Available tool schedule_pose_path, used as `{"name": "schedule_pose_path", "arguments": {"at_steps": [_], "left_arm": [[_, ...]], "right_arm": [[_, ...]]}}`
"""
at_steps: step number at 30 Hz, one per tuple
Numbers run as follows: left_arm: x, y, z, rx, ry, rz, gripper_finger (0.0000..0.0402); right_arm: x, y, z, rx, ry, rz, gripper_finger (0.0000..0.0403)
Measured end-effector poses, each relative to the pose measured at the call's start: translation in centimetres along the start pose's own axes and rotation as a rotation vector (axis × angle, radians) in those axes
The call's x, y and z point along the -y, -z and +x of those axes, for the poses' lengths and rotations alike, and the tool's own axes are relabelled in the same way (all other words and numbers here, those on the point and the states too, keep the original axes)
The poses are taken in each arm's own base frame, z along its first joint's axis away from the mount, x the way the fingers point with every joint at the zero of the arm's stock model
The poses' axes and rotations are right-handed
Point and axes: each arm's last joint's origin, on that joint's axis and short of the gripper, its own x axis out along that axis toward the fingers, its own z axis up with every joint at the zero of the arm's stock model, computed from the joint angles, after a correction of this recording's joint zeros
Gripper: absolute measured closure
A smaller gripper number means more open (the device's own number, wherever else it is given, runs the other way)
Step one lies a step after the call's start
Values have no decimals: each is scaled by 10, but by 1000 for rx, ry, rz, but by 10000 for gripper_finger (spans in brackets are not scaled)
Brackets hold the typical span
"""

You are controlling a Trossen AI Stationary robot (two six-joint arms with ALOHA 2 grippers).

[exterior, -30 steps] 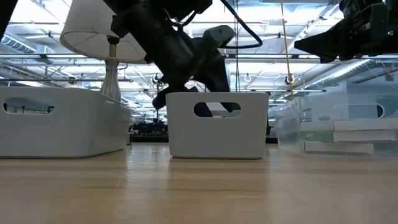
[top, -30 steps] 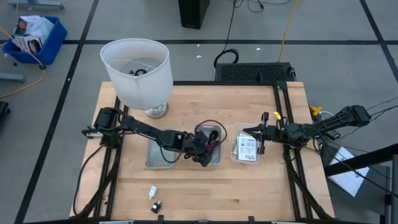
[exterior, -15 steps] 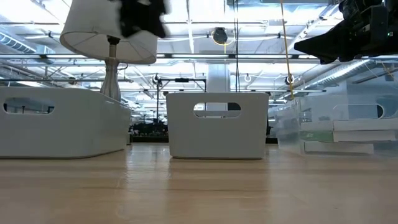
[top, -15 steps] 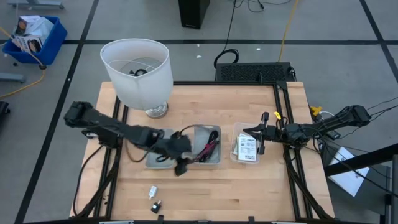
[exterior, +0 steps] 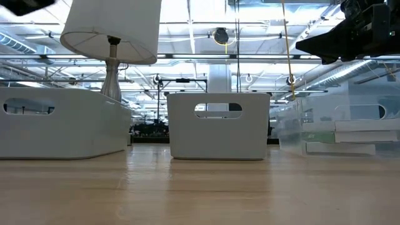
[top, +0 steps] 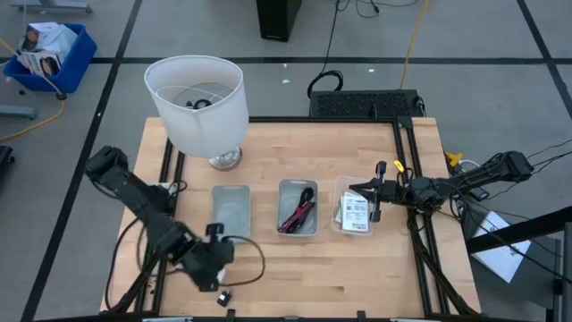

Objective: Pick and place items into bin
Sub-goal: Put the white charger adapter into the left gray bin

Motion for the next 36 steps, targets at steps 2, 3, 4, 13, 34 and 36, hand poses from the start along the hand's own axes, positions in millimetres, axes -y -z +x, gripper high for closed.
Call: {"name": "schedule_pose_path", "arguments": {"at_steps": [2, 3, 4, 13, 34, 36], "left_arm": [[6, 9, 2, 14, -10, -41, 385], [8, 14, 3, 14, -24, -77, 385], [9, 18, 5, 17, -35, -132, 385], [7, 30, 19, -30, 13, -767, 323], [8, 52, 77, -301, -18, -1019, 43], [7, 52, 88, -318, -31, -1022, 47]], "right_arm": [[0, 0, 0, 0, 0, 0, 399], [0, 0, 0, 0, 0, 0, 399], [0, 0, 0, 0, 0, 2, 399], [0, 0, 0, 3, 0, 9, 399], [0, 0, 0, 3, 1, 7, 399], [0, 0, 0, 3, 1, 8, 399]]}}
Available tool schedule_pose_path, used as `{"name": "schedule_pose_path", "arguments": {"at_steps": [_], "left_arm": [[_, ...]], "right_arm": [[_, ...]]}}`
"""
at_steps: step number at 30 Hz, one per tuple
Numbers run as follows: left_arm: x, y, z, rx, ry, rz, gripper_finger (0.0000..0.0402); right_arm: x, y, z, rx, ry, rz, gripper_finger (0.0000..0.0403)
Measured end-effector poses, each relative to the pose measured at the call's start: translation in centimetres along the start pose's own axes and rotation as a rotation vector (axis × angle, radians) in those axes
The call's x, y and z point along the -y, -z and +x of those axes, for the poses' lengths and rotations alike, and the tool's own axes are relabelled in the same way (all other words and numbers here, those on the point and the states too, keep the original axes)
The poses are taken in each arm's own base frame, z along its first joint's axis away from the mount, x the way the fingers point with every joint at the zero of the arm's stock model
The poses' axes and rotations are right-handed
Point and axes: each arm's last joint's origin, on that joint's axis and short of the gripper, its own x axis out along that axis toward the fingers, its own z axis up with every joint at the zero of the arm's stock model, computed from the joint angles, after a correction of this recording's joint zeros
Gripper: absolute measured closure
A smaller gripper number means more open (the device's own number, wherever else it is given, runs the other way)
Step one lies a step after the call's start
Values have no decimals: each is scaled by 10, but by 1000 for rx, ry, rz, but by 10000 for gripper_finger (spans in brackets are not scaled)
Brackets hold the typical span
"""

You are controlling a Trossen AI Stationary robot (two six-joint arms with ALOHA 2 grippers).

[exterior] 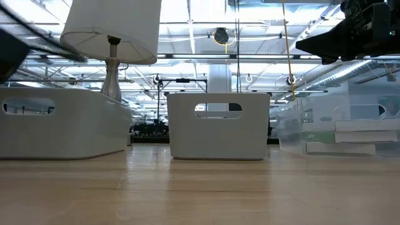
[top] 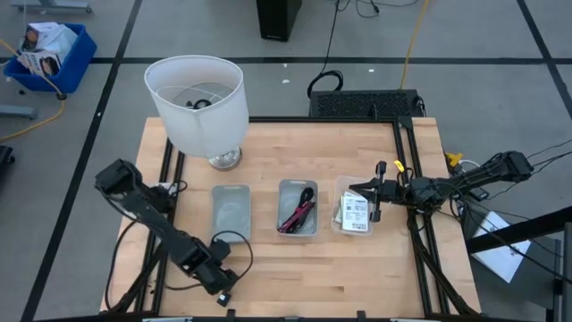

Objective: Pick and place items into bin
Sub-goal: Put the white charger adapter into the left gray bin

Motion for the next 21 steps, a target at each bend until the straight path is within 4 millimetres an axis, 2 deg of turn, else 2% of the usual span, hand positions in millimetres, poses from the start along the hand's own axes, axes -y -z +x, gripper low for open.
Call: {"name": "schedule_pose_path", "arguments": {"at_steps": [5, 8, 11, 16, 17, 21], "left_arm": [[1, -6, 18, -47, -67, -11, 74], [0, -7, 20, -71, -82, 15, 110], [-1, -7, 17, -74, -82, 36, 165], [-3, -7, 11, -88, -79, 90, 293], [-1, -6, 10, -103, -56, 105, 309], [4, -8, -1, -104, 22, 173, 305]], "right_arm": [[0, 0, 0, 0, 0, 1, 399], [0, 0, 0, 0, 0, 4, 399], [0, 0, 0, 0, 0, 3, 399], [0, 0, 0, 0, 0, 2, 399], [0, 0, 0, 1, 0, 2, 399], [0, 0, 0, 0, 0, 1, 399]]}}
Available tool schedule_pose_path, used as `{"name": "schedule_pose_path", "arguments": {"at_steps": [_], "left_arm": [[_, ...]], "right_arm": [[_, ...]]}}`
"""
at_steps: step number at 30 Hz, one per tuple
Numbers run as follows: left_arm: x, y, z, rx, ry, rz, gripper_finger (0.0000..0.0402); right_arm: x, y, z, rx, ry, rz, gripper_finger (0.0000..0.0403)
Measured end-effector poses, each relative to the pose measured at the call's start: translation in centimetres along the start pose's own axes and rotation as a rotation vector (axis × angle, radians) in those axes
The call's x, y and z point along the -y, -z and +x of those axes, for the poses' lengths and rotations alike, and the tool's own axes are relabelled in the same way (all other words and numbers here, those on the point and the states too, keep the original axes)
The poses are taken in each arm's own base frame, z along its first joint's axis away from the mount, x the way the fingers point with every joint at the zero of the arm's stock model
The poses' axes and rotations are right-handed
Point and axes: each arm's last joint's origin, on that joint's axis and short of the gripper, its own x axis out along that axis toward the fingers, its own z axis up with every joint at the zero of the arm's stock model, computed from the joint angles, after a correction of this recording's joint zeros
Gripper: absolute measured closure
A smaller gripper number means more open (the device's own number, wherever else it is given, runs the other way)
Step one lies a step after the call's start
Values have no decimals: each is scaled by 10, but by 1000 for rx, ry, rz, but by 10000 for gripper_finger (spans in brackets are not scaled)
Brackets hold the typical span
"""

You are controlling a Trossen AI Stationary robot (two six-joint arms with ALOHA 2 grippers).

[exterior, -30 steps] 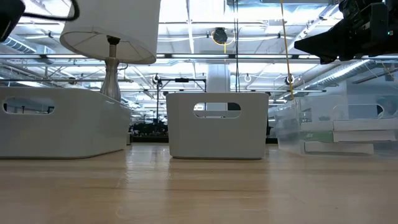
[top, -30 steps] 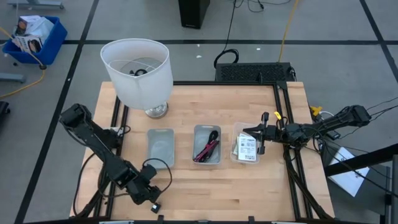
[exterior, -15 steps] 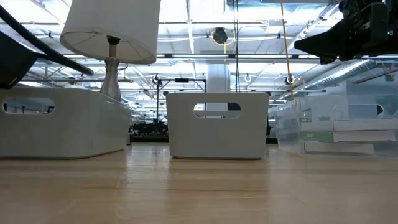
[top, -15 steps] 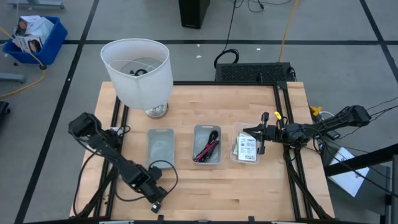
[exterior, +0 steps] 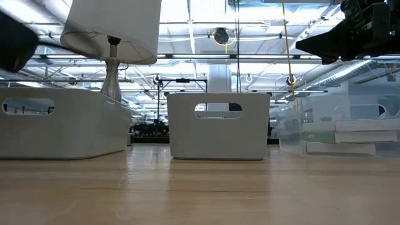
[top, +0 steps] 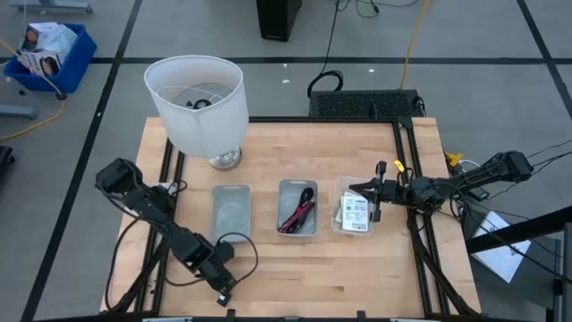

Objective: Pick and place items into bin
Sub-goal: Put the white charger adapter into the left gray bin

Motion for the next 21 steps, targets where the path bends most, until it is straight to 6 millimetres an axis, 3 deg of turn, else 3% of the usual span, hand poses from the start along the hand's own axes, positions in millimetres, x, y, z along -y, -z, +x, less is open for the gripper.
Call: {"name": "schedule_pose_path", "arguments": {"at_steps": [7, 12, 15, 18, 21], "left_arm": [[14, -12, -48, 120, 145, 144, 305], [19, -23, -102, 377, 168, 284, 305], [9, -30, -128, 537, 57, 304, 305], [-10, -40, -136, 590, -98, 217, 305], [-27, -52, -128, 556, -200, 144, 305]], "right_arm": [[0, 0, 0, 0, 0, 2, 399], [0, 0, 0, 0, 0, 2, 399], [0, 0, 0, 0, 1, 2, 399], [0, 0, 0, 0, 0, 2, 399], [0, 0, 0, -3, 0, 1, 399]]}}
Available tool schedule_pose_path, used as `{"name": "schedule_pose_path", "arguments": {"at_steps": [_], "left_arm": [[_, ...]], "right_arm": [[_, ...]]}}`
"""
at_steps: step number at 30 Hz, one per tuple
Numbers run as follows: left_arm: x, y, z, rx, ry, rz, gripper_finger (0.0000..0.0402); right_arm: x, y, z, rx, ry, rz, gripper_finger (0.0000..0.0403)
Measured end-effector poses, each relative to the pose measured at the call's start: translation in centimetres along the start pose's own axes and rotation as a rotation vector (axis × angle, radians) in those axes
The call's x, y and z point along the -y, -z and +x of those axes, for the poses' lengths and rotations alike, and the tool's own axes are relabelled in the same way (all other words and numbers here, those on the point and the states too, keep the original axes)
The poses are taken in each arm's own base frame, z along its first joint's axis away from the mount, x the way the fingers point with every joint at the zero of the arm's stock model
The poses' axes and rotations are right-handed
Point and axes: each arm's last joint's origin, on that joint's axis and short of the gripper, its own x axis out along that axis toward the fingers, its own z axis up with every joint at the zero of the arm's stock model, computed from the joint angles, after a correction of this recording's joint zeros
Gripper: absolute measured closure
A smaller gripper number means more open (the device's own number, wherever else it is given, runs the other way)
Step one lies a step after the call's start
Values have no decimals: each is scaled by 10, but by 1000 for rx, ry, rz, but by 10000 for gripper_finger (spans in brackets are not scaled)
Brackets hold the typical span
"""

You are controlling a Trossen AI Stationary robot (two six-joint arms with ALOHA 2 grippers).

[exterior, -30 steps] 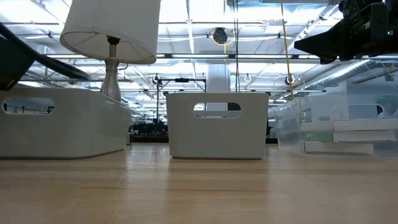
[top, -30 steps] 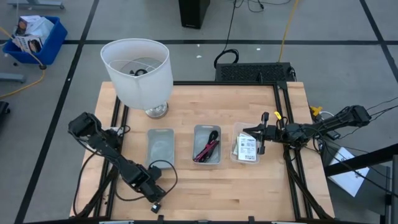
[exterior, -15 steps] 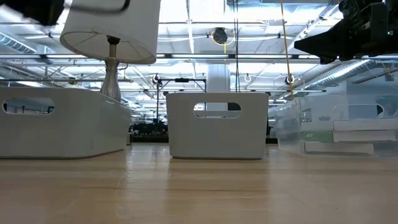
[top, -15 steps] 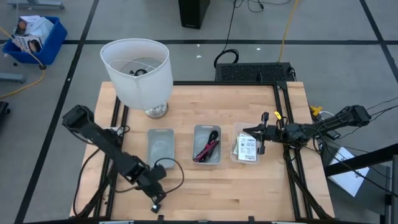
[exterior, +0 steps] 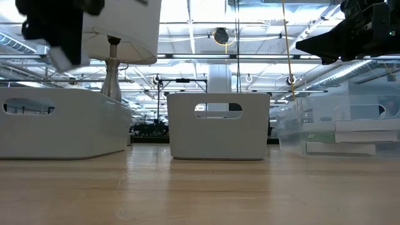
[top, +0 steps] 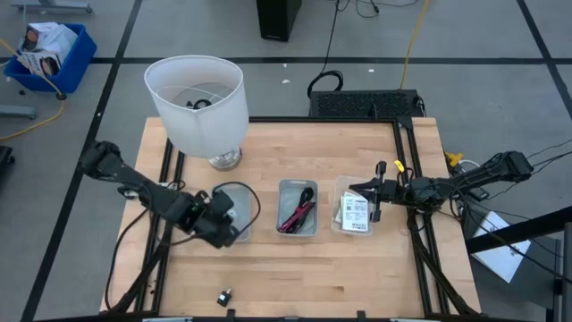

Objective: Pick and place items into bin
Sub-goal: Put the white charger adapter into the left gray bin

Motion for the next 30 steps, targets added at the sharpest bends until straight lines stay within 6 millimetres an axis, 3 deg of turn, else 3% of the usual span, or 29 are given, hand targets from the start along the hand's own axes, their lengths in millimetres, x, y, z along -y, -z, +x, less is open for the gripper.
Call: {"name": "schedule_pose_path", "arguments": {"at_steps": [13, 21, 30], "left_arm": [[-39, 5, 78, -97, -30, -64, 305], [-50, 5, 93, -115, -25, -72, 305], [-51, 6, 94, -136, -12, -77, 305]], "right_arm": [[0, 0, 0, -4, 0, -4, 399], [0, 0, 0, -4, 0, -4, 399], [0, 0, 0, -4, 1, -4, 399]]}}
